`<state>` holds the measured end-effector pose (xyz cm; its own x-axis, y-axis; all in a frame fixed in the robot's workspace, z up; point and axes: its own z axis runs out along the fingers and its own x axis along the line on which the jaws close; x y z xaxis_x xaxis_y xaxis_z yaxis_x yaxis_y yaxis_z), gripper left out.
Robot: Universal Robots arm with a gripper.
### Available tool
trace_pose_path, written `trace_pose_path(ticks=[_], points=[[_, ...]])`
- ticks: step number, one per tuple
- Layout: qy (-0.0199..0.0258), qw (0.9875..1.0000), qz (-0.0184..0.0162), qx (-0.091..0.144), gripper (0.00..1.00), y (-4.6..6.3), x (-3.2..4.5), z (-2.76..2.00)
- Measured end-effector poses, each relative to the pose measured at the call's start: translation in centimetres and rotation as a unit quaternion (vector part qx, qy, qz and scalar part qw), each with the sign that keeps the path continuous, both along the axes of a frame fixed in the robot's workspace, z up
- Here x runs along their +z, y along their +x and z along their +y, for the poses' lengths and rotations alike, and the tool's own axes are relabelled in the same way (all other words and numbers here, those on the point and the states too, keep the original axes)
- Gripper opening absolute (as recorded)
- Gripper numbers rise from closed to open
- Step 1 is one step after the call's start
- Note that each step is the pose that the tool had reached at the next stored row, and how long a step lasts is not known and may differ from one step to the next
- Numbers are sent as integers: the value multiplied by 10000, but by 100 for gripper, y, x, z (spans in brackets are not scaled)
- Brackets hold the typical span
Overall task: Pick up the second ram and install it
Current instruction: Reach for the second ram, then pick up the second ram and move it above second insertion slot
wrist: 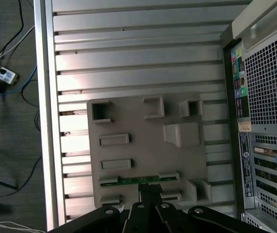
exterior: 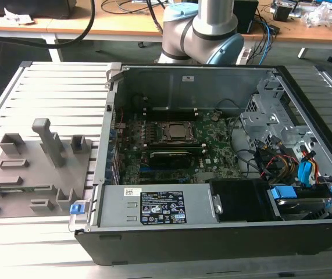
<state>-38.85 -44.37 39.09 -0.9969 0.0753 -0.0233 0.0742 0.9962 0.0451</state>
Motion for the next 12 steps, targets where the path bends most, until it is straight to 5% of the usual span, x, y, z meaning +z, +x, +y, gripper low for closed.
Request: trace_pose_path(ticks=[10, 12], points=[[0, 10000, 0, 1, 11, 0, 0, -6], [0, 9998, 0, 223, 11, 0, 0, -6]])
